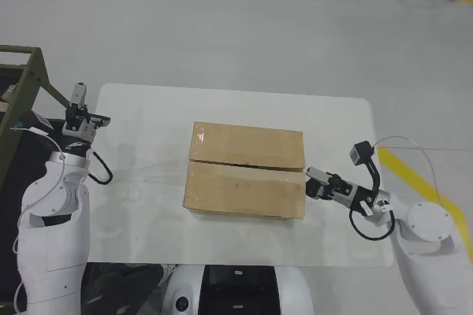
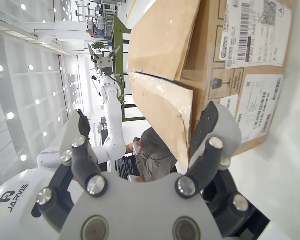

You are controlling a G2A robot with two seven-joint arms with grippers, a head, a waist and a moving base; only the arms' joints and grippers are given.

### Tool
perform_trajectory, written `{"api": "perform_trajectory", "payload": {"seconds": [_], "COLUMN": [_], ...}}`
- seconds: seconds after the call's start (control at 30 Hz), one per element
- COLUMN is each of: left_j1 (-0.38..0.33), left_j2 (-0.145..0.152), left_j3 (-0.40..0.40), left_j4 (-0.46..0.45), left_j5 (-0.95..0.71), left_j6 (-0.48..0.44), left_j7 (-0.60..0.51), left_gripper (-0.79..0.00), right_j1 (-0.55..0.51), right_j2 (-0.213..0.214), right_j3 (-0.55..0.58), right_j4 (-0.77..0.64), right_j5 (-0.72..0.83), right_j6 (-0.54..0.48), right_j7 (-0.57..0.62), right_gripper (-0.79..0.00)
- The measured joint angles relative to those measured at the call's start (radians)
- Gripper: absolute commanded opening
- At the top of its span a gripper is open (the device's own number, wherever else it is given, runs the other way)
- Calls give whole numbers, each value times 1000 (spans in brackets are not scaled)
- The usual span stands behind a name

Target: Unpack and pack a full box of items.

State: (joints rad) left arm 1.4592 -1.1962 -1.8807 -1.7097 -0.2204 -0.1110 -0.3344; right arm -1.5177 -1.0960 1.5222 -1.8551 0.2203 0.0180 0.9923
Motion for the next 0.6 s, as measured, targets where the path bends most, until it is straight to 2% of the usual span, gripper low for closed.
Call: {"api": "perform_trajectory", "payload": {"seconds": [0.6], "left_j1": [0], "left_j2": [0], "left_j3": [0], "left_j4": [0], "left_j5": [0], "left_j6": [0], "left_j7": [0], "left_gripper": [0], "right_j1": [12], "right_j2": [11], "right_j3": [-7], "right_j4": [-39], "right_j5": [67], "right_j6": [-1], "right_j7": [25], "right_gripper": [0]}}
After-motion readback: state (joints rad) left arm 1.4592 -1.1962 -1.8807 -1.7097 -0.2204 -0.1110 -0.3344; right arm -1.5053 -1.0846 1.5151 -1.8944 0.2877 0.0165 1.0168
